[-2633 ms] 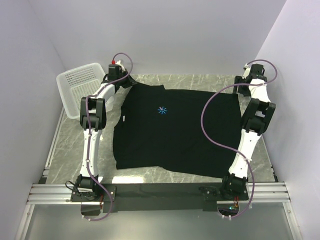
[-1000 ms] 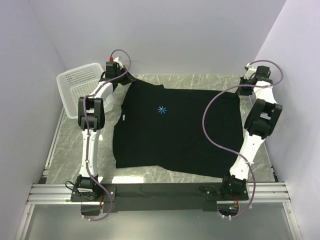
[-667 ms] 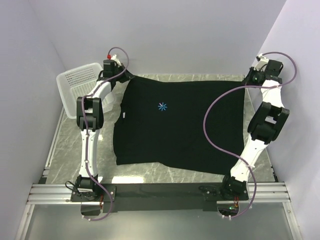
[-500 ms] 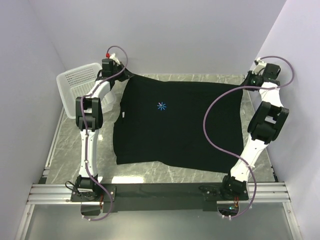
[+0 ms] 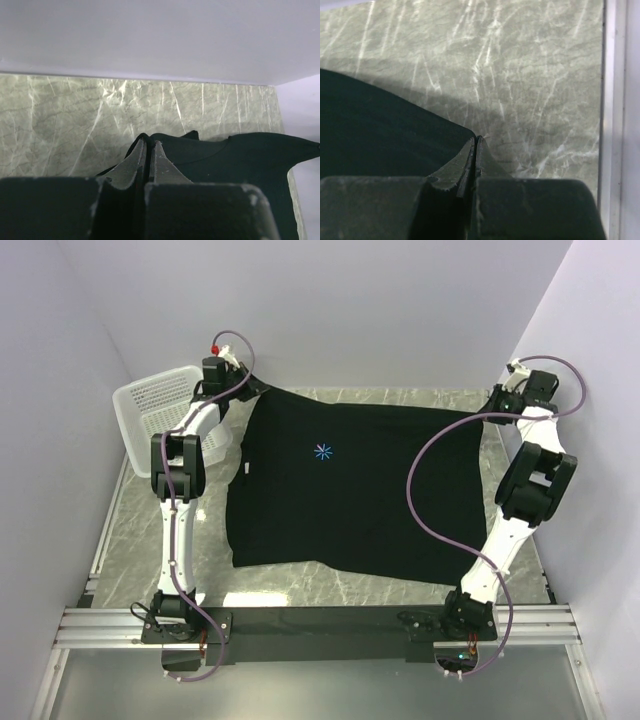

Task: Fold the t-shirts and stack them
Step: Fold the T-shirt at the center of the board.

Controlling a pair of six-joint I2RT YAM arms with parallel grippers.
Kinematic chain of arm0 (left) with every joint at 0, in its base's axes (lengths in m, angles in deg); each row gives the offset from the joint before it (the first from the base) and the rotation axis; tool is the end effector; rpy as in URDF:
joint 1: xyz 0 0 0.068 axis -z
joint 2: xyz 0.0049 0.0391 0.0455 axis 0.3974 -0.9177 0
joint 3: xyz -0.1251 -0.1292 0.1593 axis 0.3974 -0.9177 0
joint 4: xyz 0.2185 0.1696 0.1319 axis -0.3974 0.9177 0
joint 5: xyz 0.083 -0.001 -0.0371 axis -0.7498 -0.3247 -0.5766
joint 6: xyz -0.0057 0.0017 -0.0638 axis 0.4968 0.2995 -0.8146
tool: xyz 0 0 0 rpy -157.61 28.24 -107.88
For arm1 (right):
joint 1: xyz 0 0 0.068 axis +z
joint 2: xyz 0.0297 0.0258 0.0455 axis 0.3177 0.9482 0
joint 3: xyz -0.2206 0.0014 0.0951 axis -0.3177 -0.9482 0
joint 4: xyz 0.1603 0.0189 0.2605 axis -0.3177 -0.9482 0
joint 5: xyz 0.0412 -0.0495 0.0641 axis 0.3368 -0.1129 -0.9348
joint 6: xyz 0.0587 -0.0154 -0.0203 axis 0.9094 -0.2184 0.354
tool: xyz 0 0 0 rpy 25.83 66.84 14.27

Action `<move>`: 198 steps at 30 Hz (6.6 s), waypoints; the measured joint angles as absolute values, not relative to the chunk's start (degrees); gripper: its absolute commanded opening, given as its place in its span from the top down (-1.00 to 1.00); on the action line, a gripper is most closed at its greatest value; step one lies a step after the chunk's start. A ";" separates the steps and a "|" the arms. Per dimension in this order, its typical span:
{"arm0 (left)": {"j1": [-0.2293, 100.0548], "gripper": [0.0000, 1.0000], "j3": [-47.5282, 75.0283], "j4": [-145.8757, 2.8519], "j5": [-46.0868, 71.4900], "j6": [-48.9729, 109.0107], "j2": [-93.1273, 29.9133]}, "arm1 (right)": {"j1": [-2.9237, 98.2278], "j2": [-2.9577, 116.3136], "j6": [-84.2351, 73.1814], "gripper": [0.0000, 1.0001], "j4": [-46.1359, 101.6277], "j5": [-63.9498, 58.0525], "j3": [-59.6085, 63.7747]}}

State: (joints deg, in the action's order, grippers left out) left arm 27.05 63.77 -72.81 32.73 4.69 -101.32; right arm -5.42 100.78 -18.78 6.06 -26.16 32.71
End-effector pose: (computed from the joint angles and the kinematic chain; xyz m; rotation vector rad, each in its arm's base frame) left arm 0.6098 -0.0624 0.1471 -0.2260 1.9711 -0.9399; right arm 0.5006 -0.1943 0.1867 0.0618 2.1889 0.3205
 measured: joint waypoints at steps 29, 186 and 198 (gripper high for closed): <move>28.15 0.99 45.72 -86.12 34.18 33.65 -92.25 | -8.74 98.14 -26.95 1.00 8.86 -40.72 22.72; 33.13 -0.27 35.21 -50.62 18.96 -16.51 -71.51 | -9.99 80.39 -43.74 1.00 7.78 -42.88 -0.01; 37.00 -0.49 42.05 -36.55 12.30 -38.85 -72.53 | -9.99 80.39 -43.65 1.00 7.89 -43.08 -0.12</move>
